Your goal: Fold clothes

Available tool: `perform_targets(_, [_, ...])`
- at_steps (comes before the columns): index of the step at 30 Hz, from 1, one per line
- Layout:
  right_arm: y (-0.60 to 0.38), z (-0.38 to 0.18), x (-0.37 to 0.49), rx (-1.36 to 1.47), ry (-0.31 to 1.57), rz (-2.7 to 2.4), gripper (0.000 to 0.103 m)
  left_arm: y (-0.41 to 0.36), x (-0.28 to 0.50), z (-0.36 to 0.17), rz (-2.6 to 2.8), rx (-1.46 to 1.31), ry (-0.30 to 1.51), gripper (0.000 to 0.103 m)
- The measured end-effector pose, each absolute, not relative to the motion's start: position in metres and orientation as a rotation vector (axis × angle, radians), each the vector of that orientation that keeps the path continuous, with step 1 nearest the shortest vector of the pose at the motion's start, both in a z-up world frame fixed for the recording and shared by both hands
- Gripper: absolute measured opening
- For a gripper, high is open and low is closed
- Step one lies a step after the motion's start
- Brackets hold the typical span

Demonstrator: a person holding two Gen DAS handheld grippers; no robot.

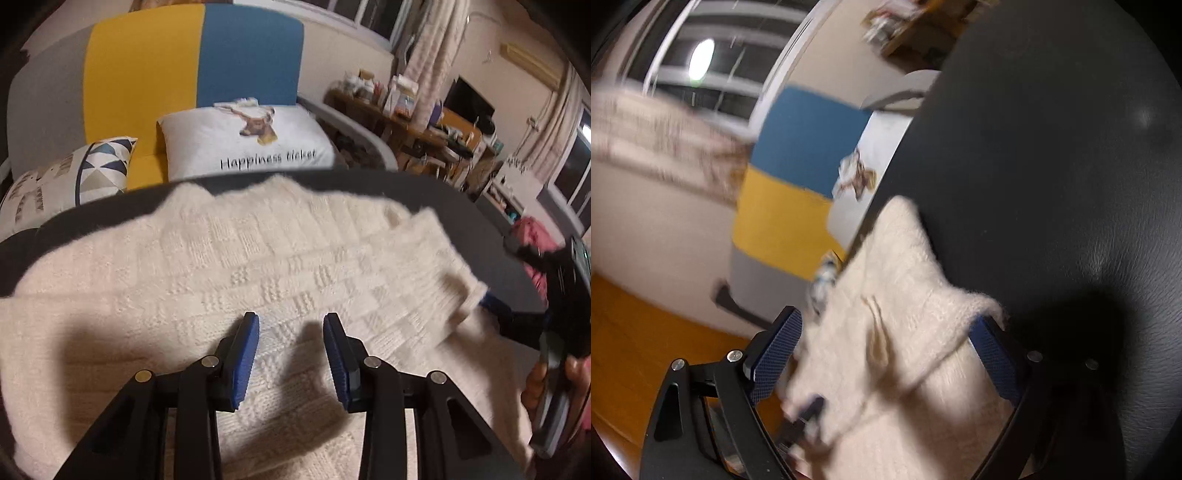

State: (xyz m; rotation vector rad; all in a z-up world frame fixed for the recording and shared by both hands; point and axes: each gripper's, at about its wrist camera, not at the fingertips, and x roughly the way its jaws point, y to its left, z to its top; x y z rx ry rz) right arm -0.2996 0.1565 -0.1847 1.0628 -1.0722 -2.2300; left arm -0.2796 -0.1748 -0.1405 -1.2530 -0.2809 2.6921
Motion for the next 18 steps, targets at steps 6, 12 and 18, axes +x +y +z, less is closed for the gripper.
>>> perform_targets(6, [0.139,-0.145,-0.297,1.017,-0.807,-2.253,0.093,-0.186,-0.281,-0.126,2.749,-1.171,-0.302,0.036])
perform_targets(12, [0.09,-0.157,-0.365,1.159,-0.625,-2.195,0.093,-0.195,-0.289,-0.15,2.752,-1.299,-0.348,0.036])
perform_targets(18, [0.088,-0.197,-0.414,1.341,-0.646,-2.194,0.093,-0.202,-0.29,-0.159,2.735,-1.328,-0.405,0.036])
